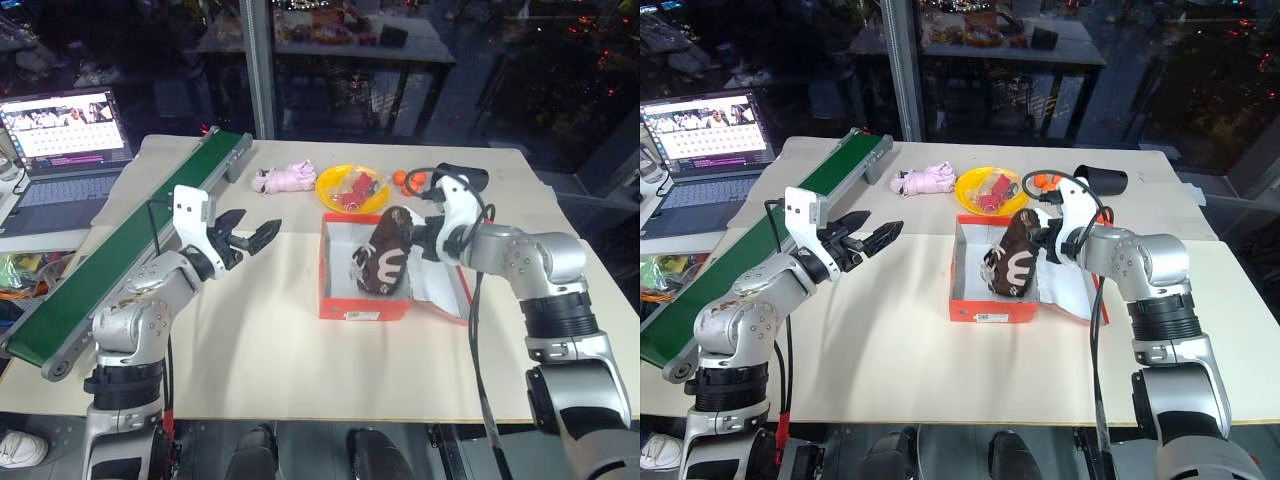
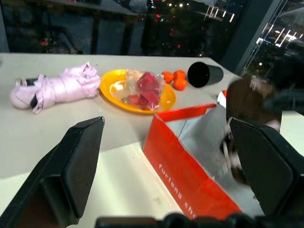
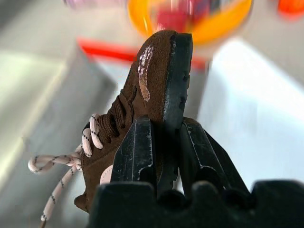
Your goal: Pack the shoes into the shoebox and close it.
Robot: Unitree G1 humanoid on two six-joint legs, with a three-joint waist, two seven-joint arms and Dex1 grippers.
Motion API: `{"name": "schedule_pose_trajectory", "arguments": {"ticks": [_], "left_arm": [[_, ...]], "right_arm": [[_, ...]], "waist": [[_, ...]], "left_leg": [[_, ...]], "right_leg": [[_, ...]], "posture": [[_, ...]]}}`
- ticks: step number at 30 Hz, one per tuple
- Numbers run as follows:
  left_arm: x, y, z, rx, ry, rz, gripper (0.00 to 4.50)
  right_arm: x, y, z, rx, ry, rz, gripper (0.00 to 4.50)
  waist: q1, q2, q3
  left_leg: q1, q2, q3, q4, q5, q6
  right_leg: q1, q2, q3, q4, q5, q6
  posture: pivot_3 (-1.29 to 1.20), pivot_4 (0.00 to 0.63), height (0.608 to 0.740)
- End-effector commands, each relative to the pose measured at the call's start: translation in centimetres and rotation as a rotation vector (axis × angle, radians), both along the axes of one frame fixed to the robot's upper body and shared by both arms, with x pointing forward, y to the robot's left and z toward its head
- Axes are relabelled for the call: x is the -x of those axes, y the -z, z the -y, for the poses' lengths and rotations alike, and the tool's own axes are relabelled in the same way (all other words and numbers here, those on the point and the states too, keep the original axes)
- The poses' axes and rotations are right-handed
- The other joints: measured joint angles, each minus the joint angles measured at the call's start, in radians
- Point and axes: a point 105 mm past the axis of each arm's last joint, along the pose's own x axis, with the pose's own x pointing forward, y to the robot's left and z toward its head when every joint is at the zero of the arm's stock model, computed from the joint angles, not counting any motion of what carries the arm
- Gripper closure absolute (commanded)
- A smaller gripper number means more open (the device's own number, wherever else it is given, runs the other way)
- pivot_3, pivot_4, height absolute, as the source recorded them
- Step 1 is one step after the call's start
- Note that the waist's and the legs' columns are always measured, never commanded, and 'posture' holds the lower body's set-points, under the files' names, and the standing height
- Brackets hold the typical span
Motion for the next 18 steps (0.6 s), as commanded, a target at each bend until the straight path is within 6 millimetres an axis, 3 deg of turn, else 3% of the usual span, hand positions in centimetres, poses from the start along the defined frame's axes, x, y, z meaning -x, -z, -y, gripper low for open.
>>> {"name": "schedule_pose_trajectory", "arguments": {"ticks": [1,6,11,13,15,18], "left_arm": [[0.8,-0.7,0.1,0.009,-0.022,0.054,0.00],[1.8,0.5,0.6,0.035,-0.040,0.031,0.00],[2.4,1.2,0.7,0.043,-0.071,0.018,0.00],[2.6,1.1,0.7,0.039,-0.078,0.022,0.00],[2.8,1.1,0.5,0.034,-0.089,0.024,0.00],[2.9,0.9,0.2,0.023,-0.099,0.029,0.00]], "right_arm": [[0.8,0.2,0.6,0.080,-0.046,-0.031,4.24],[1.0,1.3,1.5,0.187,-0.101,-0.094,4.24],[0.1,3.6,0.6,0.216,-0.150,-0.134,4.24],[-0.7,4.7,0.2,0.221,-0.159,-0.136,3.24],[-1.5,5.4,-0.3,0.228,-0.163,-0.128,2.65],[-2.8,4.7,-0.9,0.218,-0.155,-0.080,1.58]], "waist": [[0.000,0.000,0.000],[0.005,0.000,0.000],[0.013,-0.001,-0.001],[0.015,-0.004,-0.003],[0.018,-0.004,-0.003],[0.019,-0.004,-0.003]], "left_leg": [[0.000,0.000,0.000,0.000,0.000,0.000],[0.000,0.000,0.000,0.001,0.000,0.000],[0.002,0.000,0.000,0.002,0.000,0.000],[0.004,0.000,0.000,0.002,0.000,0.000],[0.006,0.000,0.000,0.002,0.000,0.000],[0.006,0.000,0.000,0.002,0.000,0.000]], "right_leg": [[0.000,0.000,0.000,0.000,0.000,0.000],[0.000,0.000,0.000,0.000,0.000,0.000],[0.002,0.000,0.000,0.000,0.000,0.000],[0.004,0.000,0.000,0.000,0.000,0.000],[0.007,0.000,0.000,-0.001,0.000,0.000],[0.007,0.000,-0.001,-0.001,0.000,0.000]], "posture": [[0.00,0.150,0.736],[0.00,0.150,0.736],[0.00,0.150,0.736],[0.00,0.150,0.736],[0.00,0.150,0.736],[0.00,0.150,0.736]]}}
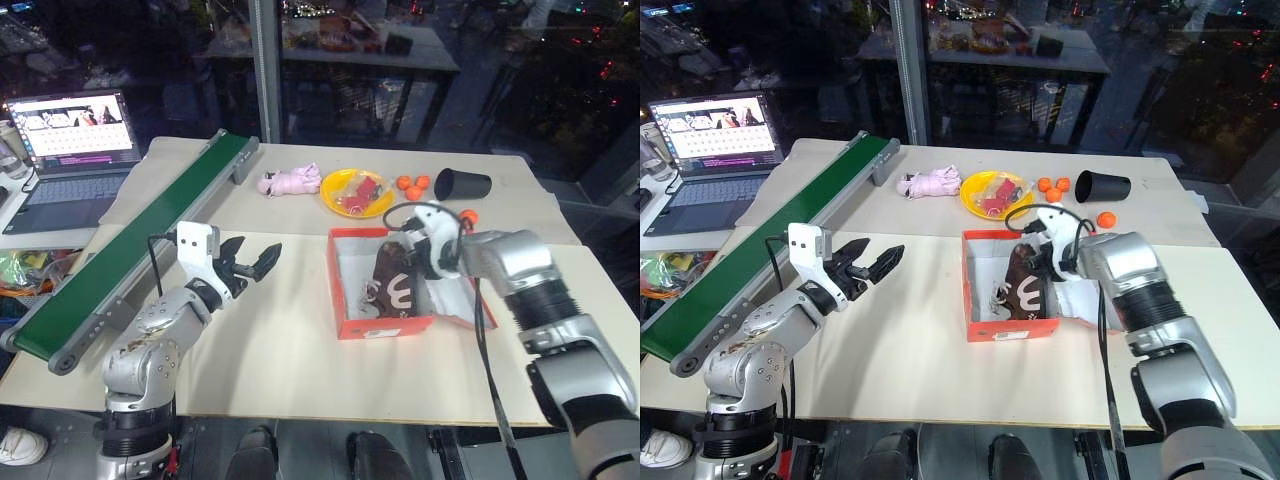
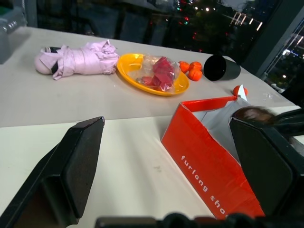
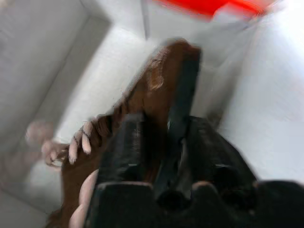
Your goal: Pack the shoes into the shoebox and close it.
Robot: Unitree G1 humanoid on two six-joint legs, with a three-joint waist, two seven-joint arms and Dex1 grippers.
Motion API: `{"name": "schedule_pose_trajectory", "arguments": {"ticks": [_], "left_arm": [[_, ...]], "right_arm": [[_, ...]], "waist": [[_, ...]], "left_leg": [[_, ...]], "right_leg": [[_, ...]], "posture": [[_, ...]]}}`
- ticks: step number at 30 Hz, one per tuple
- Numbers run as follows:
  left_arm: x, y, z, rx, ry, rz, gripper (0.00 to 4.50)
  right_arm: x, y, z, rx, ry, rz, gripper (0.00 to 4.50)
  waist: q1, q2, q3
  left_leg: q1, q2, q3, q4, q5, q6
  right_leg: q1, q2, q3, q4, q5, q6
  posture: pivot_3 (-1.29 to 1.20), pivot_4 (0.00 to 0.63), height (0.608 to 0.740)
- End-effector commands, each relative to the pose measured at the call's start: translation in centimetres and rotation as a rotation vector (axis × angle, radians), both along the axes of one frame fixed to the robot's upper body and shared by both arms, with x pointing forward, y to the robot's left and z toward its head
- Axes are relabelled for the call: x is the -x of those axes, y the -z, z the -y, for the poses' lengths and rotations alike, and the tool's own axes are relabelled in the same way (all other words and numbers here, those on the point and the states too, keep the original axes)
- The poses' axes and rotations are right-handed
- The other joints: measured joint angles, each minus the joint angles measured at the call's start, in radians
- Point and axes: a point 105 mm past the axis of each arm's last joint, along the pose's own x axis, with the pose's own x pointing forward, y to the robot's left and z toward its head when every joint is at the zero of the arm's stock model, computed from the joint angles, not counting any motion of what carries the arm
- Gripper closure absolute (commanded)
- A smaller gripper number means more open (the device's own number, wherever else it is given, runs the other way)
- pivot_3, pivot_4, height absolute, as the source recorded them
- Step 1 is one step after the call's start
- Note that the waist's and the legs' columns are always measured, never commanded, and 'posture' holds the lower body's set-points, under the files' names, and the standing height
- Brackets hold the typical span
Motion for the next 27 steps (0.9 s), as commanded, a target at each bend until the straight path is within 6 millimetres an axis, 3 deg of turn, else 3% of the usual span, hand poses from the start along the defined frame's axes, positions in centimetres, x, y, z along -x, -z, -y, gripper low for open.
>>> {"name": "schedule_pose_trajectory", "arguments": {"ticks": [1,4,5,10,14,17,21,27], "left_arm": [[0.6,-1.7,-0.1,-0.018,-0.003,0.067,0.00],[0.5,-1.7,-0.2,-0.025,-0.006,0.067,0.00],[0.4,-1.8,-0.3,-0.026,-0.006,0.068,0.00],[0.0,-2.1,-0.5,-0.040,0.003,0.073,0.00],[-0.6,-2.2,-0.6,-0.059,0.013,0.076,0.00],[-1.1,-2.1,-1.6,-0.096,-0.004,0.071,0.00],[-1.3,-1.7,-3.5,-0.132,-0.047,0.057,0.00],[-0.8,-1.0,-7.6,-0.138,-0.166,0.040,0.00]], "right_arm": [[-1.6,-1.5,0.2,0.008,0.012,0.074,1.30],[-2.4,-3.6,-0.2,0.017,-0.006,0.149,0.19],[-2.6,-4.6,-0.3,0.010,-0.007,0.179,0.02],[-2.4,-8.8,-1.0,-0.071,-0.007,0.255,0.02],[0.2,-12.9,-2.5,-0.205,-0.139,0.324,0.02],[3.4,-15.4,-3.9,-0.330,-0.302,0.434,0.02],[6.0,-15.1,-4.4,-0.412,-0.384,0.496,0.02],[7.2,-10.6,-4.8,-0.421,-0.340,0.505,0.02]], "waist": [[-0.001,0.000,0.000],[0.000,0.000,0.000],[0.000,0.001,0.000],[0.000,0.001,0.001],[0.002,0.002,0.001],[0.002,0.002,0.001],[0.003,0.002,0.001],[-0.004,0.001,0.001]], "left_leg": [[0.000,0.000,0.000,0.000,0.000,0.000],[0.000,0.000,0.000,0.000,0.000,0.000],[0.000,0.000,0.000,0.000,0.000,0.000],[-0.005,0.000,0.000,0.000,0.000,0.000],[-0.005,0.000,0.000,-0.002,0.000,0.000],[-0.005,0.000,0.000,-0.002,0.000,0.000],[-0.005,0.000,0.000,-0.003,0.000,0.000],[-0.003,0.001,0.000,-0.001,0.000,0.000]], "right_leg": [[0.000,0.000,0.000,0.000,0.000,0.000],[0.000,0.000,0.000,0.000,0.000,0.000],[0.000,0.000,0.000,0.000,0.000,0.000],[-0.006,0.000,0.000,0.002,0.000,0.000],[-0.007,0.000,0.000,0.003,0.000,0.000],[-0.007,0.000,0.000,0.002,0.000,0.000],[-0.007,0.000,-0.001,0.001,0.000,0.000],[-0.006,0.000,-0.001,0.002,0.000,-0.001]], "posture": [[0.00,0.150,0.736],[0.00,0.150,0.736],[0.00,0.150,0.736],[0.00,0.150,0.736],[0.00,0.150,0.736],[0.00,0.150,0.736],[0.00,0.150,0.736],[0.00,0.150,0.736]]}}
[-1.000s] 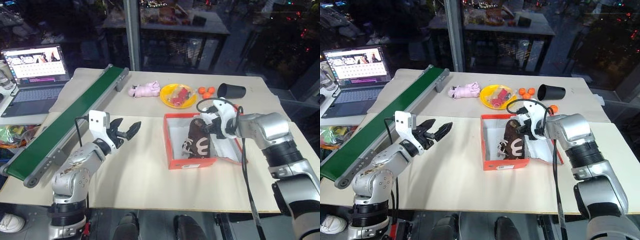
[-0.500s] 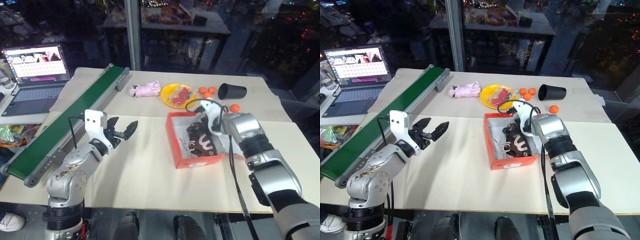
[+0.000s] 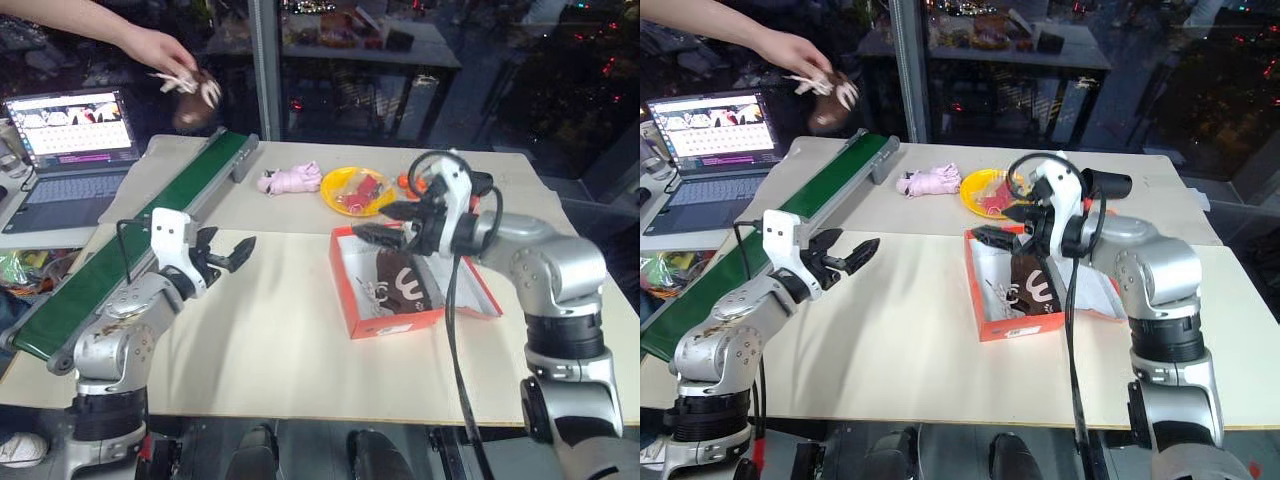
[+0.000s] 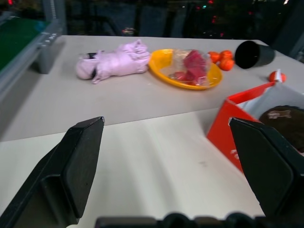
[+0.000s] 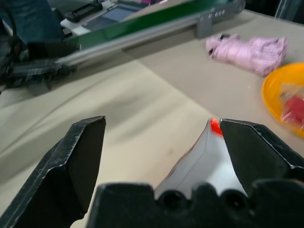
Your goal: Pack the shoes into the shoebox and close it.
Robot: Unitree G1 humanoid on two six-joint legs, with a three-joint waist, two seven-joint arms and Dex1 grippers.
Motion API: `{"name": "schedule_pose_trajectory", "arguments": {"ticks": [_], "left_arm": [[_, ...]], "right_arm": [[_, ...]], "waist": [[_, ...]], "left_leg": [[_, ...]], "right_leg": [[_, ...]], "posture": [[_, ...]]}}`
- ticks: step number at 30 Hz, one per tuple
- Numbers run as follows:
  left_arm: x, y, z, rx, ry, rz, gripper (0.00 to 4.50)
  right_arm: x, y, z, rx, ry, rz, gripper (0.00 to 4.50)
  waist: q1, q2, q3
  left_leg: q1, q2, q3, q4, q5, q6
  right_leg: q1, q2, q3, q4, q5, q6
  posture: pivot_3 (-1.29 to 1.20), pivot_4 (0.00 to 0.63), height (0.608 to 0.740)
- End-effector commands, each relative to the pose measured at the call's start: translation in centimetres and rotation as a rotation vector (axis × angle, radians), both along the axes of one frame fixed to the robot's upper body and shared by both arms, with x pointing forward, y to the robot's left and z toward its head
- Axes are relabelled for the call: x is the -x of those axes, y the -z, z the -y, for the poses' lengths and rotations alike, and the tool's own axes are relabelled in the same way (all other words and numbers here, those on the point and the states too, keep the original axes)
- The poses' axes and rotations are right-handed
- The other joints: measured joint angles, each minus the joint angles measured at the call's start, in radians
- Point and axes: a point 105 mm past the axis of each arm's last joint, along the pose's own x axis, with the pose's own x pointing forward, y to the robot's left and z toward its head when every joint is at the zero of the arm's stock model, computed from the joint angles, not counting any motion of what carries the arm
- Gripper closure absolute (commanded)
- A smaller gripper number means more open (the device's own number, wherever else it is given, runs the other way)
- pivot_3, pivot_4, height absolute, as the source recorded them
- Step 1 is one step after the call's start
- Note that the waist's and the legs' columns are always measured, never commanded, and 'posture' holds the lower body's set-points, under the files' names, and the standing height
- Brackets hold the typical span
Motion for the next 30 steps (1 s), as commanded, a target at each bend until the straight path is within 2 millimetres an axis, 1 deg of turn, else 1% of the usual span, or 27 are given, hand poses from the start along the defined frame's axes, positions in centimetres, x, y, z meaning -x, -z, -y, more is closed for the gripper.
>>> {"name": "schedule_pose_trajectory", "arguments": {"ticks": [1,4,7,8,12,17,20,23,27,30], "left_arm": [[0.4,-0.9,-2.4,-0.016,-0.076,0.051,0.00],[0.6,-0.5,-3.2,-0.006,-0.100,0.048,0.00],[0.7,0.8,-3.3,-0.062,-0.103,0.038,0.00],[0.7,1.0,-3.5,-0.065,-0.106,0.039,0.00],[0.2,0.9,-4.2,-0.074,-0.146,0.080,0.00],[-0.1,1.4,-6.2,-0.084,-0.228,0.085,0.00],[-0.1,2.1,-6.8,-0.102,-0.246,0.064,0.00],[-0.2,2.9,-8.0,-0.139,-0.285,0.031,0.00],[-0.2,2.6,-9.1,-0.146,-0.331,0.040,0.00],[-0.3,1.7,-9.8,-0.134,-0.347,0.072,0.00]], "right_arm": [[0.0,0.2,-0.5,-0.013,0.054,0.101,0.02],[-0.2,1.1,-1.2,-0.052,0.083,0.096,0.02],[0.3,2.5,-2.9,-0.045,0.049,0.099,0.02],[0.4,2.7,-3.4,-0.036,0.033,0.106,0.02],[0.8,2.4,-5.0,-0.060,-0.026,0.132,0.02],[1.1,2.0,-6.3,-0.098,-0.089,0.135,0.02],[1.2,2.3,-6.4,-0.081,-0.100,0.138,0.02],[1.0,2.7,-6.1,-0.046,-0.086,0.141,0.02],[0.2,3.5,-5.0,0.048,-0.019,0.175,0.02],[-0.5,4.1,-4.1,0.079,0.033,0.186,0.02]], "waist": [[-0.003,0.000,0.000],[-0.003,0.000,0.000],[0.000,0.000,0.000],[0.000,0.000,0.000],[0.003,0.000,0.000],[0.004,0.000,0.000],[0.004,0.000,0.000],[0.004,0.000,0.000],[0.004,0.000,0.000],[0.004,0.000,0.000]], "left_leg": [[0.000,0.000,0.000,0.000,0.000,0.000],[0.000,0.000,0.000,0.000,0.000,0.000],[0.000,0.000,0.000,0.000,0.000,0.000],[0.000,0.000,0.000,-0.001,0.000,0.000],[0.000,0.000,0.000,-0.001,0.000,-0.001],[0.000,0.000,0.000,-0.001,-0.001,-0.002],[0.000,0.000,0.000,-0.001,-0.001,-0.002],[0.000,0.000,0.000,-0.001,-0.001,-0.002],[0.000,0.000,0.000,-0.001,-0.001,-0.003],[0.000,0.000,0.000,-0.001,-0.003,-0.005]], "right_leg": [[0.000,0.000,0.000,0.000,0.000,-0.001],[-0.001,0.000,0.000,0.001,0.001,-0.001],[0.000,0.000,0.000,0.000,0.001,-0.001],[0.000,0.000,0.000,0.000,0.001,-0.001],[-0.001,0.000,0.000,0.000,0.001,-0.001],[0.000,0.000,-0.001,0.000,0.001,-0.001],[-0.001,0.000,-0.001,0.000,0.001,-0.001],[-0.001,0.000,-0.001,0.000,0.001,-0.001],[-0.001,0.000,-0.001,0.000,0.001,-0.002],[-0.001,0.000,-0.001,0.000,0.001,-0.002]], "posture": [[0.00,0.150,0.736],[0.00,0.150,0.736],[0.00,0.150,0.736],[0.00,0.150,0.736],[0.00,0.150,0.736],[0.00,0.150,0.736],[0.00,0.150,0.736],[0.00,0.150,0.736],[0.00,0.150,0.736],[0.00,0.150,0.736]]}}
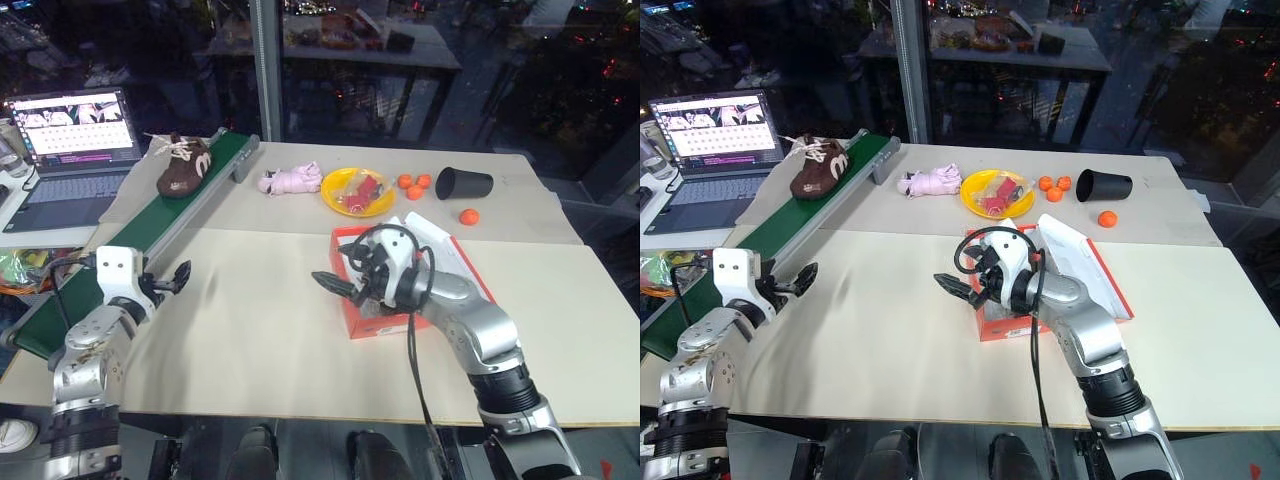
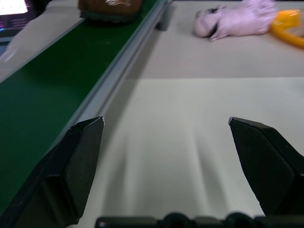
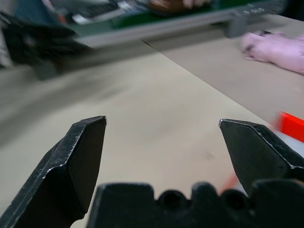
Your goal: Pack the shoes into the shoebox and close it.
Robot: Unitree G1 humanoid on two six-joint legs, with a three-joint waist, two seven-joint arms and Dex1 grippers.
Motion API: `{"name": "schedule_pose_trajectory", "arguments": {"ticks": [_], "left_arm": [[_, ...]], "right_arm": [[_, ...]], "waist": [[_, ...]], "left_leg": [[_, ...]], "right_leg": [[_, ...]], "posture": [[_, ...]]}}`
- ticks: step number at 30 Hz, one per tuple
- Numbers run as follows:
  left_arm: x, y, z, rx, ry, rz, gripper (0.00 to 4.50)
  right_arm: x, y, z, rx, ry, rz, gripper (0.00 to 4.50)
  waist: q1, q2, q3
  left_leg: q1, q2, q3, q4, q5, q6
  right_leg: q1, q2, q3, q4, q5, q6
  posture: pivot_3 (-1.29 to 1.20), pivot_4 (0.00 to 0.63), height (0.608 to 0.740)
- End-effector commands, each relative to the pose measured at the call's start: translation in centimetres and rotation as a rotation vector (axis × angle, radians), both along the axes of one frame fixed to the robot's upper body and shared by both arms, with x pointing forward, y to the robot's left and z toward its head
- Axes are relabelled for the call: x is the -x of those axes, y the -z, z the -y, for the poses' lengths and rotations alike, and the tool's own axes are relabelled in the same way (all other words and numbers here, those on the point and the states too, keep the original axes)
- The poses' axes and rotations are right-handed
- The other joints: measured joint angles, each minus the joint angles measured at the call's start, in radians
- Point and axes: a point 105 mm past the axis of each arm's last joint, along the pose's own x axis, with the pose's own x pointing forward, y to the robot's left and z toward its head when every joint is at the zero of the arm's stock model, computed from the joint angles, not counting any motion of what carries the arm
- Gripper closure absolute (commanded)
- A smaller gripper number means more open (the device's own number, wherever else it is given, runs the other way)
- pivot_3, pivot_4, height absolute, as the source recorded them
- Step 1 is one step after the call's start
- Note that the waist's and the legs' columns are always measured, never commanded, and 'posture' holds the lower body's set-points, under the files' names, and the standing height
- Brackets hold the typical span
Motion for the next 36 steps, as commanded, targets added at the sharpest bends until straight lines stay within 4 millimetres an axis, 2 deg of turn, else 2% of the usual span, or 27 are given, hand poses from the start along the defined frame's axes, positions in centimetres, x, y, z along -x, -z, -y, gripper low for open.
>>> {"name": "schedule_pose_trajectory", "arguments": {"ticks": [1,9,12,18,23,25,28,31,36], "left_arm": [[-0.3,-3.6,-1.3,-0.032,-0.028,0.126,0.00],[-1.1,-8.1,-5.2,-0.106,-0.130,0.226,0.00],[-1.9,-8.8,-6.4,-0.113,-0.135,0.218,0.00],[-3.6,-8.4,-7.3,-0.090,-0.092,0.145,0.00],[-4.2,-7.7,-8.3,-0.080,-0.103,0.106,0.00],[-4.1,-7.1,-8.9,-0.075,-0.116,0.083,0.00],[-4.0,-5.2,-9.3,-0.037,-0.108,-0.011,0.00],[-3.7,-3.4,-9.1,0.014,-0.081,-0.083,0.69],[-3.7,-3.3,-8.9,0.041,-0.071,-0.067,2.46]], "right_arm": [[-0.6,-0.5,0.9,0.019,0.053,0.068,0.02],[-0.7,0.0,1.0,0.033,0.063,0.069,0.02],[-0.7,0.0,1.0,0.033,0.067,0.068,0.02],[-0.9,0.0,1.2,0.033,0.075,0.070,0.02],[-0.9,-0.2,1.5,0.032,0.084,0.074,0.02],[-0.8,-0.2,1.6,0.037,0.089,0.075,0.02],[-0.8,-0.2,1.9,0.044,0.092,0.077,0.02],[-0.7,-0.4,2.0,0.050,0.093,0.081,0.00],[-0.5,-0.7,2.0,0.051,0.093,0.089,0.00]], "waist": [[0.000,0.000,0.000],[-0.001,0.000,0.000],[-0.001,0.000,0.000],[0.001,0.000,0.000],[0.001,0.000,0.000],[-0.001,0.000,0.000],[-0.002,0.000,0.000],[-0.001,0.000,0.000],[0.010,0.000,0.000]], "left_leg": [[0.000,0.000,0.000,0.000,0.000,0.000],[0.000,0.000,0.000,0.000,0.001,0.001],[0.000,0.000,0.000,0.000,0.002,0.002],[0.000,0.000,0.000,0.000,0.002,0.002],[0.000,0.000,0.000,0.000,0.002,0.002],[0.000,0.000,0.000,0.000,0.002,0.002],[0.000,0.000,0.000,-0.001,0.002,0.002],[0.000,0.000,0.000,-0.001,0.002,0.001],[0.000,0.000,0.000,-0.001,0.002,0.000]], "right_leg": [[0.000,0.000,0.000,0.000,0.000,0.000],[0.000,0.000,0.000,0.000,0.000,0.000],[0.000,0.000,0.000,0.000,0.000,0.000],[0.000,0.000,-0.001,0.000,0.000,0.000],[0.000,0.000,-0.001,0.000,0.000,0.000],[0.000,0.000,-0.001,0.000,0.000,0.000],[0.000,0.000,-0.001,0.000,0.000,0.000],[0.000,0.000,-0.001,0.001,0.000,0.000],[0.000,0.000,-0.001,0.002,0.000,0.000]], "posture": [[0.00,0.150,0.736],[0.00,0.150,0.736],[0.00,0.150,0.736],[0.00,0.150,0.736],[0.00,0.150,0.736],[0.00,0.150,0.736],[0.00,0.150,0.736],[0.00,0.150,0.736],[0.00,0.150,0.736]]}}
